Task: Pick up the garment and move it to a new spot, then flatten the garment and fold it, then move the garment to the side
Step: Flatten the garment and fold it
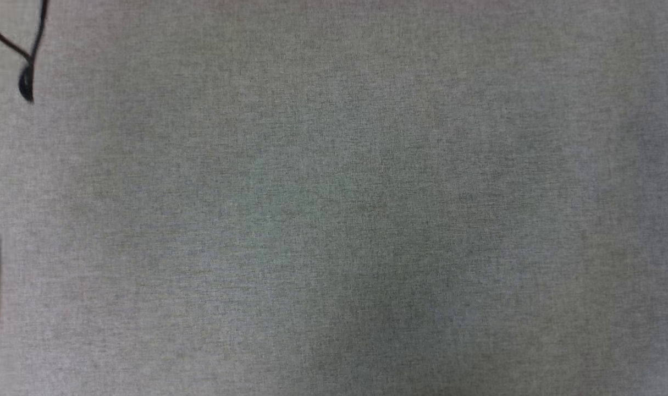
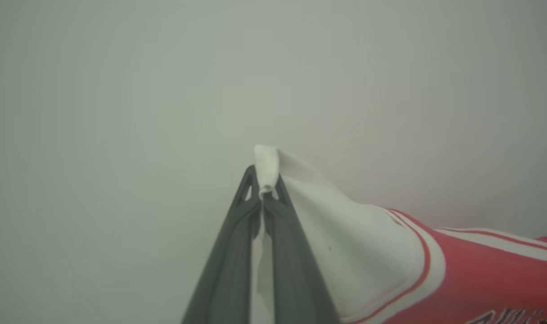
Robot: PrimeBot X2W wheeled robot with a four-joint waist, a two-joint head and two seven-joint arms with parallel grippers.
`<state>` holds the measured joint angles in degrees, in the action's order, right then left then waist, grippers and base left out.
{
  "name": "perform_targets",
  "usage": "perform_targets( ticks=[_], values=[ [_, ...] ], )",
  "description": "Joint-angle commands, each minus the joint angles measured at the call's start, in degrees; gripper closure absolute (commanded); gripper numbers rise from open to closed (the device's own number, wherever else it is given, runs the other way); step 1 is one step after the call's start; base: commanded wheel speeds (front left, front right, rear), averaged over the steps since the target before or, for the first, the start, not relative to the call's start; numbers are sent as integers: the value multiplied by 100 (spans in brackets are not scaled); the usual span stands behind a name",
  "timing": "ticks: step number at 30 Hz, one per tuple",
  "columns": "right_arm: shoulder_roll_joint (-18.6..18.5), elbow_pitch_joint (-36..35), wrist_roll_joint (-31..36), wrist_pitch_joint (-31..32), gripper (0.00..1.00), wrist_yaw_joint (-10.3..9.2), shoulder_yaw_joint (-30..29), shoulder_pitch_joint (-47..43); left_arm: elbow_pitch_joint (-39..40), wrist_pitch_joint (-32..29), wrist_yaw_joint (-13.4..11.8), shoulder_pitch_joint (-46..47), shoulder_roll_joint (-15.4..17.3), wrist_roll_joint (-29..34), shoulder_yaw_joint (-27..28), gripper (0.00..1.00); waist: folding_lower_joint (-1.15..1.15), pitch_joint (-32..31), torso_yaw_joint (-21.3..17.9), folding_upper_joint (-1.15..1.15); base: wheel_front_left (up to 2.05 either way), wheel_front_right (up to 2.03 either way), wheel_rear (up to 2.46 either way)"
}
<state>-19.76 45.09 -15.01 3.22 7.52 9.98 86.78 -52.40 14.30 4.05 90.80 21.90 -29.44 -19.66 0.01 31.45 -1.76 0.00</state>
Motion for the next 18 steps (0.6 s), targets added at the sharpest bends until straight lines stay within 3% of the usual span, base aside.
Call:
perform_targets(
  ticks=[1,9,18],
  values=[
    [90,145,-88,-72,100,-6,61,-72,-93,43,42,-154,-26,-64,28,100,-1,23,3,0,0,0,0],
    [250,570,-522,-227,100,-6,460,-540,-347,90,198,-947,-169,-263,112,100,-1,-186,19,0,0,0,0],
    [-116,51,-1324,-307,100,-5,889,-2170,552,95,273,-2927,-175,-338,545,100,-1,-930,165,0,0,0,0]
  ],
)
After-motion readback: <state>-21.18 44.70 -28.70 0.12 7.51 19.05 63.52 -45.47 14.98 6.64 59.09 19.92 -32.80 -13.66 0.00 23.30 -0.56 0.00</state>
